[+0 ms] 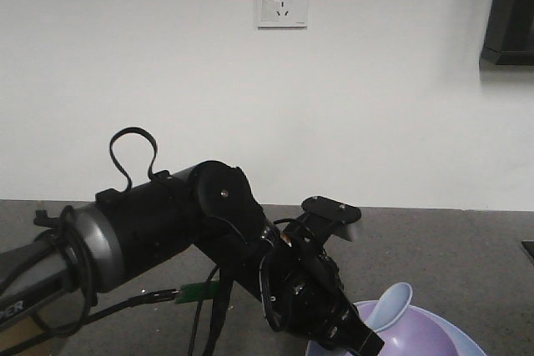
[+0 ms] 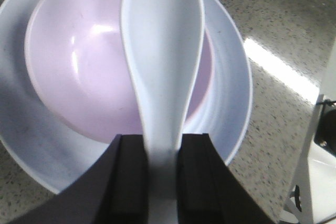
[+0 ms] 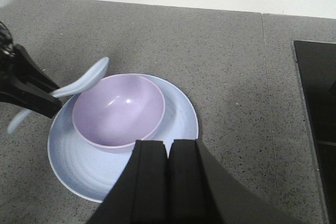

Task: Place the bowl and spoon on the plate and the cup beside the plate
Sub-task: 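Lower the white spoon into the bowl and open the left gripper, then move the left gripper down around the brown paper cup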

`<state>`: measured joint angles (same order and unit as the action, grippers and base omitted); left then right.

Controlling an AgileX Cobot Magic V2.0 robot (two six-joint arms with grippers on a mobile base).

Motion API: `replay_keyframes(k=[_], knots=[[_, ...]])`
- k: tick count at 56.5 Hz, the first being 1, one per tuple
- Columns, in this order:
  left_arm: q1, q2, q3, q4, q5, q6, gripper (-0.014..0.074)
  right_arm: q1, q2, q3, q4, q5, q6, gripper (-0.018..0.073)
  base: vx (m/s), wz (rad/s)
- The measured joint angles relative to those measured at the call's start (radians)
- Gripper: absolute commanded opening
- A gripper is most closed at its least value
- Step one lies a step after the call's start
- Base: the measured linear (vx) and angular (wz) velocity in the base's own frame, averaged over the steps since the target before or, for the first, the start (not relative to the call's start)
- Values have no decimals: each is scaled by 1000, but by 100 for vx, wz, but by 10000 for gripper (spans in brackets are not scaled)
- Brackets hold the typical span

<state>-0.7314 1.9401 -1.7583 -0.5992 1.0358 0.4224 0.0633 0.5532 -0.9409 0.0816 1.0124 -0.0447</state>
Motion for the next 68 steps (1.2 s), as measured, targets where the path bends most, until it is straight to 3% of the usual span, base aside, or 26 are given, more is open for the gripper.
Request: replay_keyframes(k=[26,33,45,53,68], knots=[[-1,27,-7,0,-37,-6,517,0,0,0,0,0,1,-8,0,0],[-1,27,-7,0,-44,7,575,0,0,0,0,0,1,-8,0,0],[-1,2,-8,36,-34,14,580,0,0,0,0,0,1,-8,0,0],[-1,-86,-8,195,-14,-33,580,0,0,0,0,0,1,-8,0,0],[28,-280,-6,709,199,-305,575,0,0,0,0,0,1,-8,0,0]])
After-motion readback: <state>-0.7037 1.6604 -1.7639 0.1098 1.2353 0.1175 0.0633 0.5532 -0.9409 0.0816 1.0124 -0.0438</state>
